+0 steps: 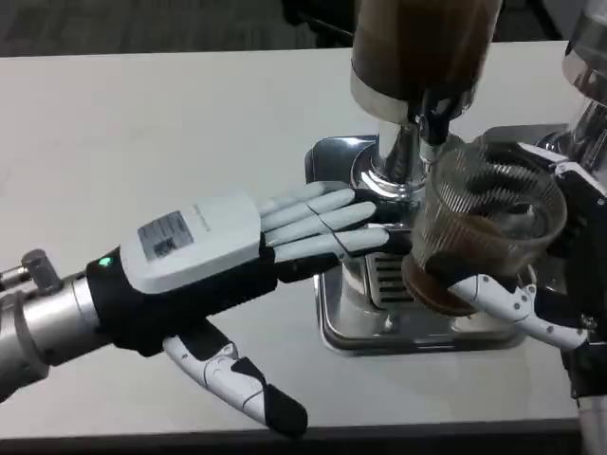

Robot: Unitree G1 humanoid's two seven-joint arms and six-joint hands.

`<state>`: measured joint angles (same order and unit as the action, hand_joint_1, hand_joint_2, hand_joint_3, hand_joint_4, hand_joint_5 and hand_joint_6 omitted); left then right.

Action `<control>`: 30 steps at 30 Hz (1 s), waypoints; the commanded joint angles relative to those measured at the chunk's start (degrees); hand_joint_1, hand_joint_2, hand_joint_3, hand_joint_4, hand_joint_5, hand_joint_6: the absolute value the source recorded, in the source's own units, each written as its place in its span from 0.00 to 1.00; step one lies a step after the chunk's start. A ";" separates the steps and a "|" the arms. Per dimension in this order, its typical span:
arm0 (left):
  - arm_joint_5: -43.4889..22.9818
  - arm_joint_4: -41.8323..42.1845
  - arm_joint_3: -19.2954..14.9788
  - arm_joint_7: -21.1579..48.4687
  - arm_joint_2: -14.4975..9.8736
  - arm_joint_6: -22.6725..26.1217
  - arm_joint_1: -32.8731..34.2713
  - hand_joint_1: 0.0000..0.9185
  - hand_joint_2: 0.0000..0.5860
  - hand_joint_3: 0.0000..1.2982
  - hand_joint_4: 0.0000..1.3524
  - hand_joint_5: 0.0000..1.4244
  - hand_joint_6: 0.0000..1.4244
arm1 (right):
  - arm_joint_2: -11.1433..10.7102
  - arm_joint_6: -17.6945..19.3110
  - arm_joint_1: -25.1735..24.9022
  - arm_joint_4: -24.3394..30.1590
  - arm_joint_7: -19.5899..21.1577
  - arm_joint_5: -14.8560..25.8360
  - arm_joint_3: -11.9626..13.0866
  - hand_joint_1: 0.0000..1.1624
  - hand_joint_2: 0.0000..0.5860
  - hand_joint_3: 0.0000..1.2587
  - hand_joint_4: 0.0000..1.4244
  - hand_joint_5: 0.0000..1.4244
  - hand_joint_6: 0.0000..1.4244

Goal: Grasp the cup under the faucet to collect the drink, then remove the cup.

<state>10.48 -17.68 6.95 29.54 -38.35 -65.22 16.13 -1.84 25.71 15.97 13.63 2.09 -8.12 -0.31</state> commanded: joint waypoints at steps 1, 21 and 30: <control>-0.17 -0.31 -0.50 -0.89 -1.16 -0.21 -0.05 0.00 0.12 0.09 0.00 0.00 0.01 | 0.16 0.43 -1.31 1.03 -0.01 0.68 -0.25 0.87 0.21 0.62 0.63 0.75 1.00; -1.23 0.78 -0.40 -0.71 -1.34 -0.25 -0.28 0.00 0.12 0.09 0.00 0.00 0.01 | 0.06 -0.38 -0.59 2.21 0.05 0.86 0.05 0.86 0.22 0.62 0.63 0.76 1.00; -3.14 3.00 -1.44 -0.47 -3.18 -0.05 -3.32 0.00 0.12 0.09 0.00 0.00 0.02 | -0.19 -0.80 0.10 3.10 -0.20 1.10 0.16 0.86 0.23 0.62 0.63 0.76 1.00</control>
<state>8.50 -15.75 5.88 29.54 -40.03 -65.21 13.63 -2.22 24.42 16.31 14.32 1.73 -7.96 -0.37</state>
